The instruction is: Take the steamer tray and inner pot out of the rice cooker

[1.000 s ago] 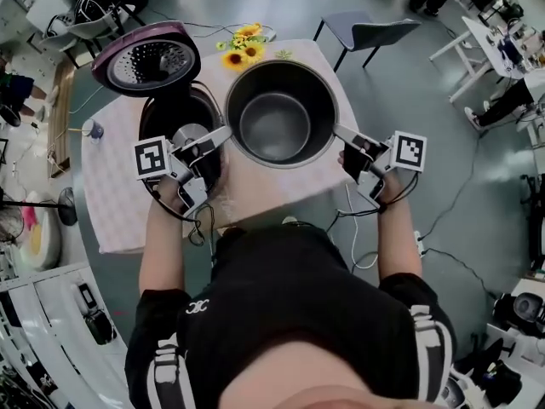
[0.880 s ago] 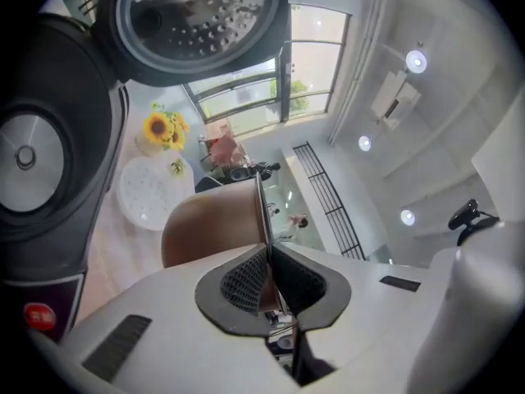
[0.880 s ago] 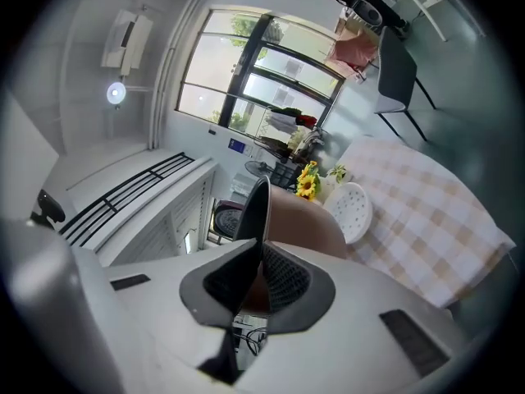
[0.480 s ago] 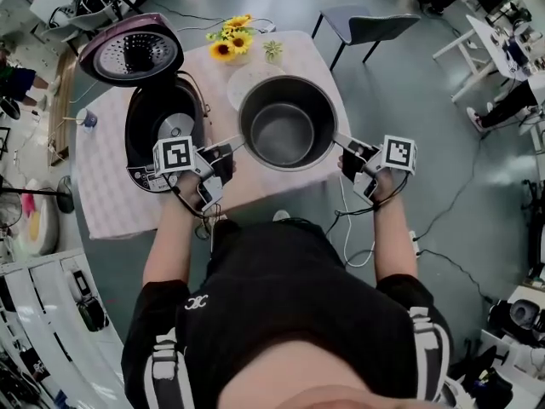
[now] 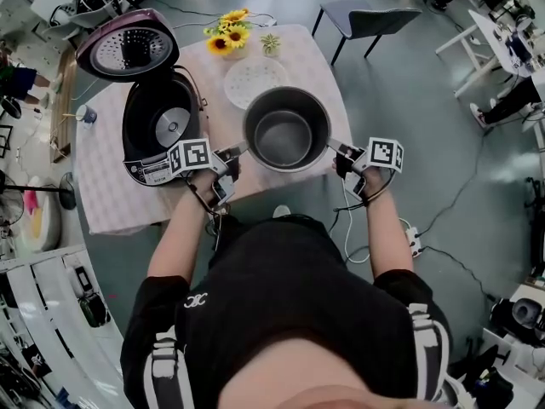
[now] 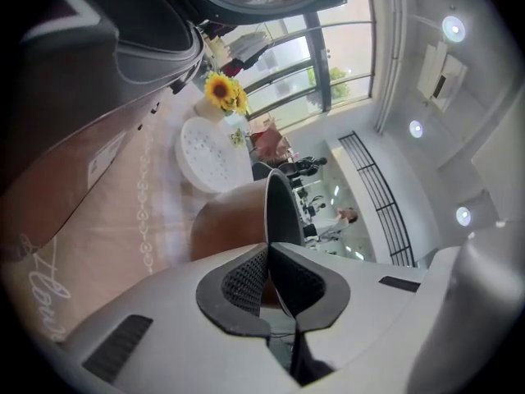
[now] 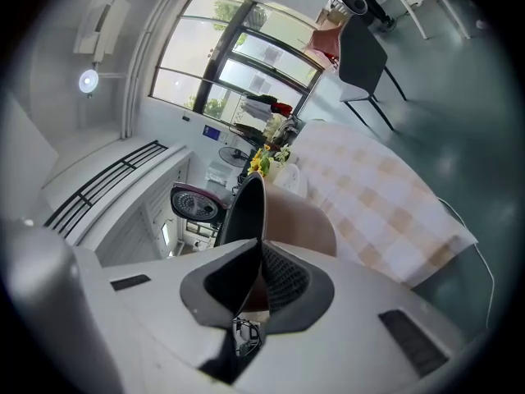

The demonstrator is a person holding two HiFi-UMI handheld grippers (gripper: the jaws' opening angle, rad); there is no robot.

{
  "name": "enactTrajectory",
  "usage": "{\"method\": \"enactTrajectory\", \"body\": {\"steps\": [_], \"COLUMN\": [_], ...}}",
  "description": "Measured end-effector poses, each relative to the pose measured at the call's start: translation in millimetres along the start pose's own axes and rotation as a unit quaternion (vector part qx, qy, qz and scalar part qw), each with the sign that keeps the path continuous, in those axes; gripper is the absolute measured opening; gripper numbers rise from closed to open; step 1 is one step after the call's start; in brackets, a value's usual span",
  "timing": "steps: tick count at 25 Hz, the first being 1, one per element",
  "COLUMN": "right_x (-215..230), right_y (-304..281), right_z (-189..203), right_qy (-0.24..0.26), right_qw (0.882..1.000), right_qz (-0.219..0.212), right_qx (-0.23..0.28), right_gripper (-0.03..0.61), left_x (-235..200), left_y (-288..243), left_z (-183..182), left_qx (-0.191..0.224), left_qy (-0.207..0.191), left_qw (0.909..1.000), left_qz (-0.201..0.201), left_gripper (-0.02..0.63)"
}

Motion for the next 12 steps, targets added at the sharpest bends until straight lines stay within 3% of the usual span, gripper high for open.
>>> {"method": "enactTrajectory", "body": {"steps": [7, 12], "right_x": [17, 21], "right_y": [-14, -24], "right_z": [8, 5], "right_qy": [-0.037, -0.028], "right_qw": [0.999, 0.998], "right_qz": [0.024, 0.054], "right_qx": [-0.009, -0.005], "right_gripper": [0.015, 0.015], "left_x": [-30, -41], "left_y": [-20, -24], "left_z": [8, 4], "left_qx": [0.004, 0.022], "left_qy": [0.000, 0.015], "left_qw": [0.9986, 0.9983], "left_qz": [-0.053, -0.052], "left_gripper": [0.011, 0.011]}}
Point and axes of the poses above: the fingertips, and each gripper's own axes: y backward along the fingers, x to its right, z out of its underside, the point moved 4 cm from there along y, backward along the fingers, and after that the axes turned 1 degree about z, right-handed, at the moved point
